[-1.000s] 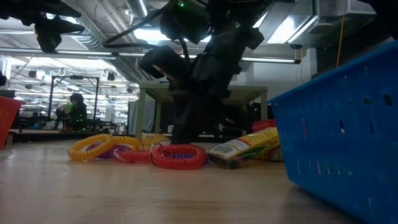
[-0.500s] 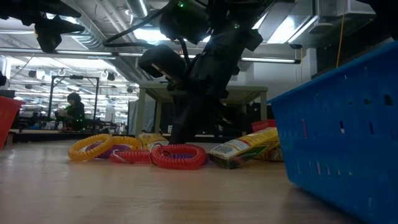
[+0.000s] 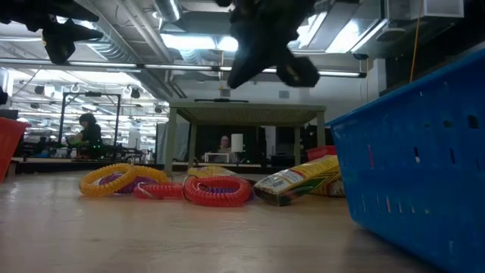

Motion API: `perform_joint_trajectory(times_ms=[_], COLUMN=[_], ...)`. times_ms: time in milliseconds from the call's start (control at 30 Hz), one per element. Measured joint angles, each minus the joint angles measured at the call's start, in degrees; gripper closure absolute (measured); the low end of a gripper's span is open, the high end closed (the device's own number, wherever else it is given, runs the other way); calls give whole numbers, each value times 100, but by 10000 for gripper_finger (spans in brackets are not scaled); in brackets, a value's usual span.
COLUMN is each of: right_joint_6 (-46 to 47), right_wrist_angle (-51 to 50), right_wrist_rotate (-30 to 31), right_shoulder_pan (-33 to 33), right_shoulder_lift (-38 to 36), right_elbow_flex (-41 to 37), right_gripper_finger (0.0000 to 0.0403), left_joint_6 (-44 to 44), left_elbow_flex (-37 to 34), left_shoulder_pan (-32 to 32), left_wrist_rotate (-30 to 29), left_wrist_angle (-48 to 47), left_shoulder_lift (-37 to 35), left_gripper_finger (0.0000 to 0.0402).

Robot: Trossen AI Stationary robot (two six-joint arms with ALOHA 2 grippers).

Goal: Pick & Place Office Desk Supplies
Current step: Put the crayon box into the blue basket

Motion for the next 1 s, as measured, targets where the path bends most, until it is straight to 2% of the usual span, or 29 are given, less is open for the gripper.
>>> perform_joint_trajectory(times_ms=[133,233,533,633,800,1000], right_joint_6=[-128,-227,51,60,94,88], right_wrist_angle=[-209,29,463,533,711,639], right_wrist_rotate=[-2,-113,-162,-162,-333,-31], right_shoulder_pan=[11,17,-25,-56,-56,-77], right_shoulder_lift=[-52,11,615,842,1094,1126], right_elbow_flex=[-2,0,0,0,12,42], right_gripper_finger=[402,381,221,186,168,174], left_joint_6=[18,21,-26,-29,-126,-158], left_elbow_flex=[-2,-4,-4,-4,-4,-4], left_shoulder_pan=[0,0,0,0,0,0], left_wrist_rotate=[-22,-25,-27,-28,-27,-26], left_wrist_angle=[0,1,2,2,2,2], left_shoulder_lift=[0,0,0,0,0,0], left_gripper_finger=[270,270,270,270,270,270])
